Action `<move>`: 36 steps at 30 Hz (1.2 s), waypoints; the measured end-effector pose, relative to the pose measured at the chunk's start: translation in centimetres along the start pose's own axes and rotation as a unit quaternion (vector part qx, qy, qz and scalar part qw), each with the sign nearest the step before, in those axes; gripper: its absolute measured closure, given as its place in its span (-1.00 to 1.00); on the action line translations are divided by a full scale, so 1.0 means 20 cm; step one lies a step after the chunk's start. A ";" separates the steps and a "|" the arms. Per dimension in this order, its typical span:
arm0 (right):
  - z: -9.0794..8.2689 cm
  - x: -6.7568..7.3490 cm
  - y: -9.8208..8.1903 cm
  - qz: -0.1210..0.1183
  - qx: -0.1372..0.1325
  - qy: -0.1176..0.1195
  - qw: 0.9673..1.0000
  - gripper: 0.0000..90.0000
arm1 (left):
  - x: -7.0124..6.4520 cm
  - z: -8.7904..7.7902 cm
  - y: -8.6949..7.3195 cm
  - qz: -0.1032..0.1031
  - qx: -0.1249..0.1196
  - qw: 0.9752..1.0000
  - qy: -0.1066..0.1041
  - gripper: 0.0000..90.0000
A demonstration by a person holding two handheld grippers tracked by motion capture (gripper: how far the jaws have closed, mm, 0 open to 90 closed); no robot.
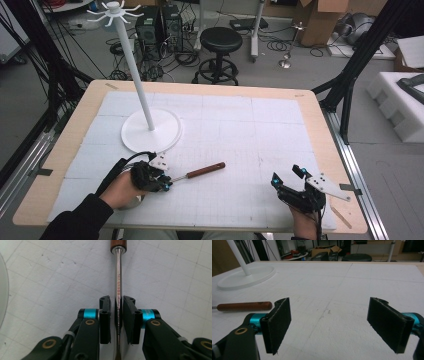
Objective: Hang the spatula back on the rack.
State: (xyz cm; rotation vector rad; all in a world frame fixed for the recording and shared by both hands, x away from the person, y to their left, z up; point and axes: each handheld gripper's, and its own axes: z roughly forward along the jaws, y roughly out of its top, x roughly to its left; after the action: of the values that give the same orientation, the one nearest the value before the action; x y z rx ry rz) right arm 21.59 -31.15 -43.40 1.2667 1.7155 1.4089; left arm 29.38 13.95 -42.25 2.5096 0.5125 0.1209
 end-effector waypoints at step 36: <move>-0.01 -0.01 0.00 0.005 -0.007 0.003 1.000 -0.59 | 0.09 -0.21 -0.08 -0.103 -0.131 0.986 -0.018 0.87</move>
State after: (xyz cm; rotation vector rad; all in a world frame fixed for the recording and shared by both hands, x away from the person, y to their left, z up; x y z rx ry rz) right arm 21.47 -31.39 -43.39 1.2659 1.7030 1.4290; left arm 29.72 18.14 -39.67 2.1859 0.6917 0.0594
